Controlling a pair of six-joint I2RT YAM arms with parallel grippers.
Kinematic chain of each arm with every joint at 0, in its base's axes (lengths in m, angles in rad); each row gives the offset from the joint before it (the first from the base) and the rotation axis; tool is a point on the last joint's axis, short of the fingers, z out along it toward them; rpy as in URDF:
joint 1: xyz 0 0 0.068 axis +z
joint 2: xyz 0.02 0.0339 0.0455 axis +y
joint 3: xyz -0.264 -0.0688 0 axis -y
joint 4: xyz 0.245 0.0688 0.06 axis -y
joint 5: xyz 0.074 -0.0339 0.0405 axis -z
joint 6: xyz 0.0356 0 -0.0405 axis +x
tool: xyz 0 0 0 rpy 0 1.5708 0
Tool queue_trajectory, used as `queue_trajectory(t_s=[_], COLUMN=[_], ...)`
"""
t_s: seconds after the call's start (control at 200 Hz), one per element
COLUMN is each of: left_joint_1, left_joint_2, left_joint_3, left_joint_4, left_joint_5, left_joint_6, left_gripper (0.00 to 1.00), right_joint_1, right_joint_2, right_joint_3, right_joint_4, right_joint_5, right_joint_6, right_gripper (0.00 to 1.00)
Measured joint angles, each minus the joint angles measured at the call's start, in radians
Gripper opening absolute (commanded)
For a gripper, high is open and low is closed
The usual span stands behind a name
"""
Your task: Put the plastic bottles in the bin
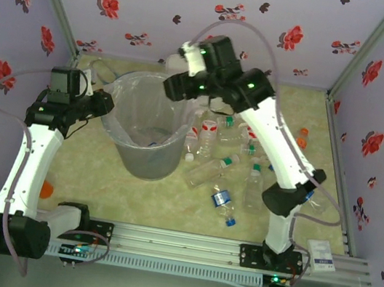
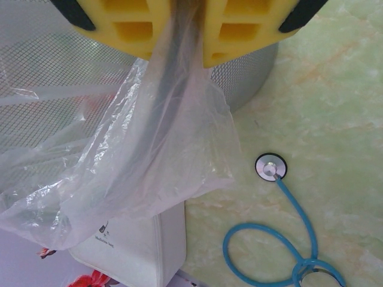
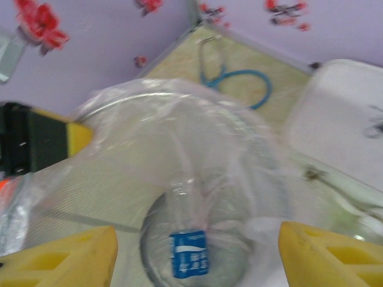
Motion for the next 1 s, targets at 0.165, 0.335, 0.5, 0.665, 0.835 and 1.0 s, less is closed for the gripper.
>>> queue_trajectory(t_s=[0.165,0.335,0.5,0.665,0.835,1.0], left_joint_1=[0.0,0.0,0.0,0.0,0.001,0.001], left_joint_2=[-0.003,-0.003,-0.005,-0.006,-0.007,-0.009], left_joint_3=[-0.006,-0.007,-0.012,-0.013,-0.016,-0.019], left_joint_4=[0.007,0.01,0.018,0.019,0.022,0.025], left_joint_5=[0.0,0.0,0.0,0.0,0.0,0.0], left_joint_6=[0.002,0.002,0.003,0.003,0.003,0.003], left_gripper=[0.08,0.08,0.08,0.08,0.08,0.08], right_joint_1=[-0.113,-0.209,-0.251,-0.246,-0.245,-0.238], right_joint_2=[-0.151,-0.202,-0.144,-0.016,0.076,0.154], right_joint_3=[-0.209,-0.422,-0.595,-0.622,-0.622,-0.615], right_joint_4=[0.04,0.051,0.072,0.082,0.109,0.135], right_joint_5=[0.076,0.126,0.087,0.084,0.073,0.062], right_joint_6=[0.051,0.127,0.225,0.27,0.297,0.32], right_gripper=[0.68,0.67,0.67,0.71,0.75,0.77])
